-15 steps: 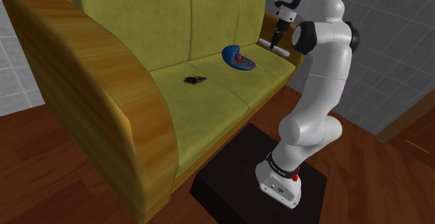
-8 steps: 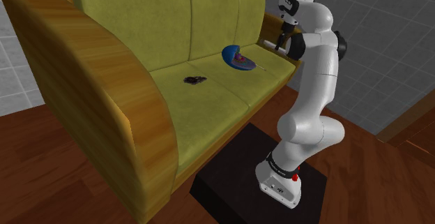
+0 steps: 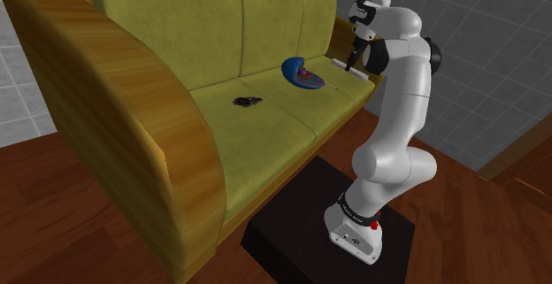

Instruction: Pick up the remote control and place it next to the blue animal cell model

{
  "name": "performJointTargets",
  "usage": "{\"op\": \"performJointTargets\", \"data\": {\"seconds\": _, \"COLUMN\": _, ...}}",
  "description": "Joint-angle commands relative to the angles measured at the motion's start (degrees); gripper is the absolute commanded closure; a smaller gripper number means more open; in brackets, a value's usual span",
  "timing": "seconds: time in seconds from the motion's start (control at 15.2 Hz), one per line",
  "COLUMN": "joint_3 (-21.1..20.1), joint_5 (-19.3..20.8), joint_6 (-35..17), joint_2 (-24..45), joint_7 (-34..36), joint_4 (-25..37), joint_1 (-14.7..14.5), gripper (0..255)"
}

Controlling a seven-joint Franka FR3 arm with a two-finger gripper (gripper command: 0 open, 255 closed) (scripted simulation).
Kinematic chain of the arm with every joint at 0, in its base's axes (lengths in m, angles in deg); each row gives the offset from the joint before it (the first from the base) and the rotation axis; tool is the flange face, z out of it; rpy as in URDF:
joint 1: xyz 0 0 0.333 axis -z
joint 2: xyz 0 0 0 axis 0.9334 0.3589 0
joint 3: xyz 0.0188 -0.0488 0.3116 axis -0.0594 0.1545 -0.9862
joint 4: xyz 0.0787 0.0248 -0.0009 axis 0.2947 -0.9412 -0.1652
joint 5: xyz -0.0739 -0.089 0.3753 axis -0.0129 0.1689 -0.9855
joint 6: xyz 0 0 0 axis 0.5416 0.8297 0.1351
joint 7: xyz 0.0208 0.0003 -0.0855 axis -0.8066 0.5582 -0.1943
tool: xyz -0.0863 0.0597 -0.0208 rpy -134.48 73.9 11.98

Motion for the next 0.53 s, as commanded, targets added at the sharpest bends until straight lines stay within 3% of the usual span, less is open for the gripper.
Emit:
{"op": "performJointTargets", "data": {"seconds": 0.0, "joint_3": 0.08, "joint_5": 0.20, "joint_6": -2.00, "joint_2": -0.75, "joint_7": -0.10, "joint_4": -2.74, "joint_1": -0.55, "gripper": 255}}
{"op": "performJointTargets", "data": {"seconds": 0.46, "joint_3": 0.01, "joint_5": 0.23, "joint_6": -7.68, "joint_2": -1.20, "joint_7": -0.42, "joint_4": -8.98, "joint_1": -1.50, "gripper": 255}}
